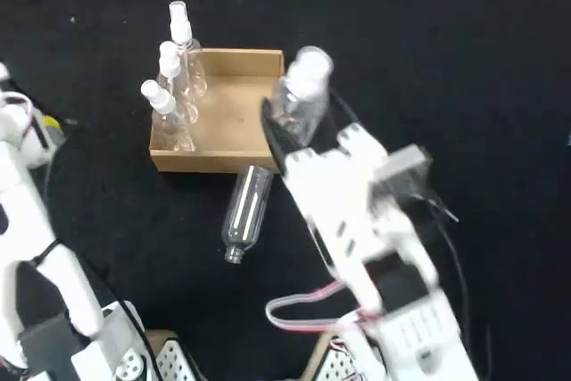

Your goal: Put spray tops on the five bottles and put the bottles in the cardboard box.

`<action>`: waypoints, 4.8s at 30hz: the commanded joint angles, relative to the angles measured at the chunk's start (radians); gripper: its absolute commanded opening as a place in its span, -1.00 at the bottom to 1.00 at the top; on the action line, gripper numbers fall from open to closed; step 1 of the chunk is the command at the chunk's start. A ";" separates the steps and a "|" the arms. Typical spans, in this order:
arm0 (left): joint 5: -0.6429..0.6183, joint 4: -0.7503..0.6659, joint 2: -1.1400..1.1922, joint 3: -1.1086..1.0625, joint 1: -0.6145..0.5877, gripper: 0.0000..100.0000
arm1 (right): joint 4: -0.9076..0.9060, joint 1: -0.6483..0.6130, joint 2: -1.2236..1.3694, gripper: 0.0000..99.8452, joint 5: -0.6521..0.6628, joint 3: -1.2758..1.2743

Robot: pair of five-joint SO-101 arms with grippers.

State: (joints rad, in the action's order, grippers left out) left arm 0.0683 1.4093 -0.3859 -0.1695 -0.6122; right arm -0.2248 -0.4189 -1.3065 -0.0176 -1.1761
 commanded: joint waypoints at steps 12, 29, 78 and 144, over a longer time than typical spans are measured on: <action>-0.279 -0.740 -0.023 -0.661 0.090 -0.62 | 0.621 -0.015 0.601 -0.98 -0.005 0.028; -0.279 -0.976 -0.017 -0.852 0.091 -0.62 | 1.188 -0.015 1.194 -0.98 -0.005 0.111; -0.273 -0.974 -0.029 -0.872 0.091 -0.62 | 1.146 -0.043 1.894 -0.98 0.000 0.647; -0.273 -0.976 -0.026 -0.874 0.091 -0.62 | 1.126 -0.057 1.819 -0.61 0.035 0.558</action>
State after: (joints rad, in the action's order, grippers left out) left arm -0.2002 0.4488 -0.3859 -1.0472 -0.5263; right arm 0.9076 -0.4496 0.5992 0.0100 -0.6099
